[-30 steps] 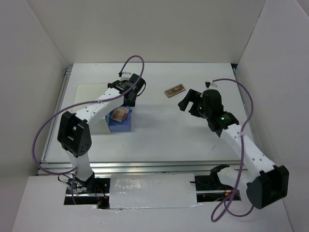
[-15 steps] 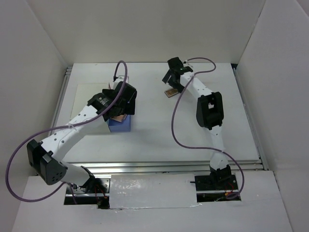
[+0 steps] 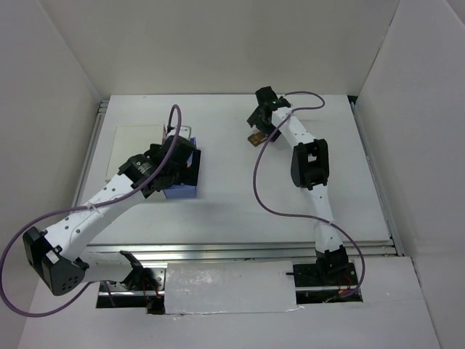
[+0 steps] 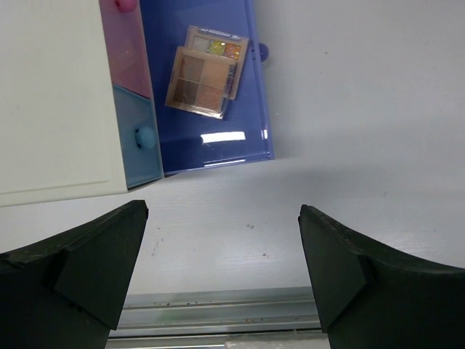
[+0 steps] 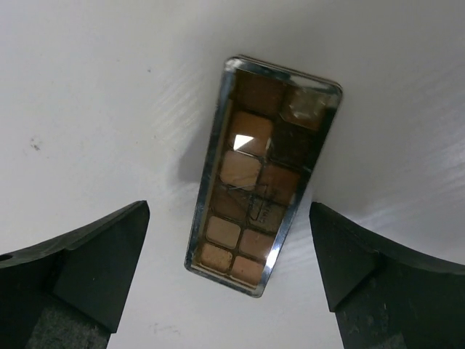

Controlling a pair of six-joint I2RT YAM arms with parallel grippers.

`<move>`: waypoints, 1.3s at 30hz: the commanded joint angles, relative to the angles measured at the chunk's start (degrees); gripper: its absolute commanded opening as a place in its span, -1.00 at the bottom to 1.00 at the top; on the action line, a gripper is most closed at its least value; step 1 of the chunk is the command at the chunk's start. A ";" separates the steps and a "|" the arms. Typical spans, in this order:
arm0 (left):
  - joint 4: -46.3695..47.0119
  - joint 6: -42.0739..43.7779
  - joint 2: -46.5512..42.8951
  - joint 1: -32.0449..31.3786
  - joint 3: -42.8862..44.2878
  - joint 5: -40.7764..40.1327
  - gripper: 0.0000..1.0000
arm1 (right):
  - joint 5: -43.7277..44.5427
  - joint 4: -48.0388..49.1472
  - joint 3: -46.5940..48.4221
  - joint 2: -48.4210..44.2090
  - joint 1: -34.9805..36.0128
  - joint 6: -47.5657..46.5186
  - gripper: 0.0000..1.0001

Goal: Organize the makeup

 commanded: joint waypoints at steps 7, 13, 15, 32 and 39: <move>4.24 1.86 -7.11 -0.42 -0.22 5.72 0.99 | -3.49 -7.87 7.44 4.04 -0.78 -4.30 0.73; 4.76 2.65 -10.37 -0.50 -0.57 6.42 0.99 | -3.59 -11.55 6.91 4.21 -1.13 -11.67 0.38; 5.29 3.00 -11.33 -0.50 -0.83 7.47 0.99 | -3.15 -13.76 9.29 5.01 -1.48 -13.17 0.33; 7.05 3.79 -14.50 -0.33 -2.24 10.82 0.99 | -10.35 -18.17 -2.00 -0.16 -0.69 -23.20 0.54; 6.87 3.35 -13.63 -0.42 -2.15 10.12 0.99 | -16.07 -17.57 -8.60 -3.58 0.27 -25.48 0.52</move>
